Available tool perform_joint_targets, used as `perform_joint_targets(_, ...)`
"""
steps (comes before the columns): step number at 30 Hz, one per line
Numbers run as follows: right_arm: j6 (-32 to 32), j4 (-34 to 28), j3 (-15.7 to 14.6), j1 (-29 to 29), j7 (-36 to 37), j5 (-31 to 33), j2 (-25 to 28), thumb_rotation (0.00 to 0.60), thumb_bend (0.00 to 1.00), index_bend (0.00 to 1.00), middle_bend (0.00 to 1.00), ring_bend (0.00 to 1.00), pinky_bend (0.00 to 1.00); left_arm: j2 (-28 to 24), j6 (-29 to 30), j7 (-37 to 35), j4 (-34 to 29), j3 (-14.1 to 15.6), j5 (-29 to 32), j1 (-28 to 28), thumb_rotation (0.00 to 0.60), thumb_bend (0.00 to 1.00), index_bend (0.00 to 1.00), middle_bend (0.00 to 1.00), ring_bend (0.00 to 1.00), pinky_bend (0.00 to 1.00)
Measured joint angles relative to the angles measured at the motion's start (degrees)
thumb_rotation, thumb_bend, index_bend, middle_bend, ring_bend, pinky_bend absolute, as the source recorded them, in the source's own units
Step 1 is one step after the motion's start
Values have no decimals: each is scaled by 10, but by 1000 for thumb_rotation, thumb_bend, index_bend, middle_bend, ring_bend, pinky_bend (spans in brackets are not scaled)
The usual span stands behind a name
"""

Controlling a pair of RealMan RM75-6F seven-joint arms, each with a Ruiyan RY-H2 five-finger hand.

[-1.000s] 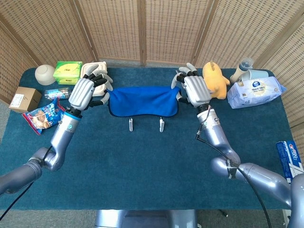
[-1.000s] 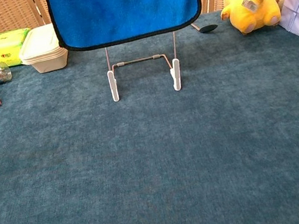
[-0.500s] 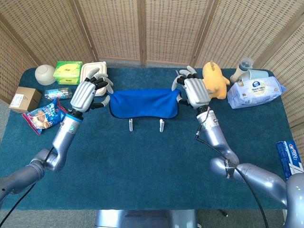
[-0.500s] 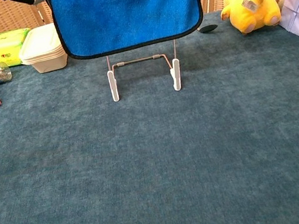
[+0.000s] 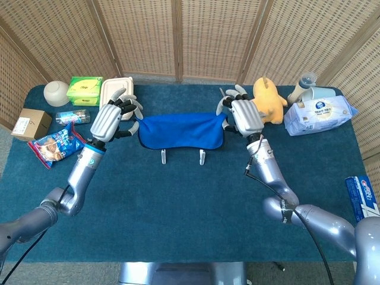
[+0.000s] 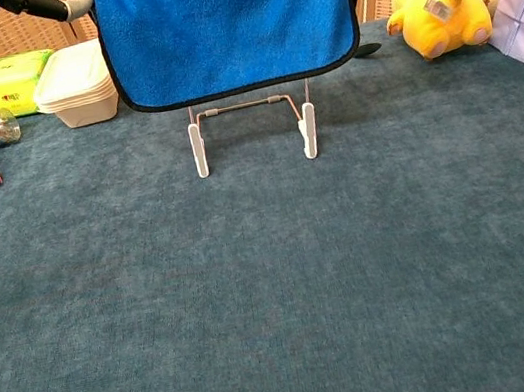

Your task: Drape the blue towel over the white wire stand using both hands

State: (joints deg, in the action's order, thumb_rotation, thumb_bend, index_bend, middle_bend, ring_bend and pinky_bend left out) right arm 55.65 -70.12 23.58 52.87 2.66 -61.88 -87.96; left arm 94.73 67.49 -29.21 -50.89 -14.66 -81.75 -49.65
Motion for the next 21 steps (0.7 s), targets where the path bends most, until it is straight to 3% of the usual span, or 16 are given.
perform_joint_targets(5, -1, 4, -1, 1, 0, -3, -1, 600, 466, 910, 418, 173, 7, 3, -1, -1, 5, 1, 0, -1, 600, 546, 811, 414, 245, 80)
perform_joint_targets(10, -11, 5, -8, 1, -6, -4, 1, 600, 386, 627, 278, 72, 0, 3, -3, -2, 7, 6, -1, 1, 600, 546, 489, 211, 72, 18)
perform_joint_targets(13, -22, 4, -15, 1, -15, -5, 6, 600, 341, 522, 235, 28, 0, -2, -11, -4, 5, 13, -4, 3, 600, 545, 322, 93, 7, 0)
perform_joint_targets(14, -25, 4, -17, 1, -19, -5, 8, 600, 301, 445, 206, 11, 0, -6, -17, -3, 3, 16, -5, 3, 600, 540, 254, 48, 0, 0)
perform_joint_targets(16, -31, 5, -22, 2, -28, -6, 12, 600, 210, 282, 143, 0, 0, -13, -26, 1, -2, 22, -7, 4, 600, 520, 146, 5, 0, 0)
perform_joint_targets(21, -41, 10, -38, 5, -61, -13, 20, 600, 87, 94, 65, 0, 0, -32, -47, 36, -13, 34, -10, 4, 600, 436, 6, 0, 0, 0)
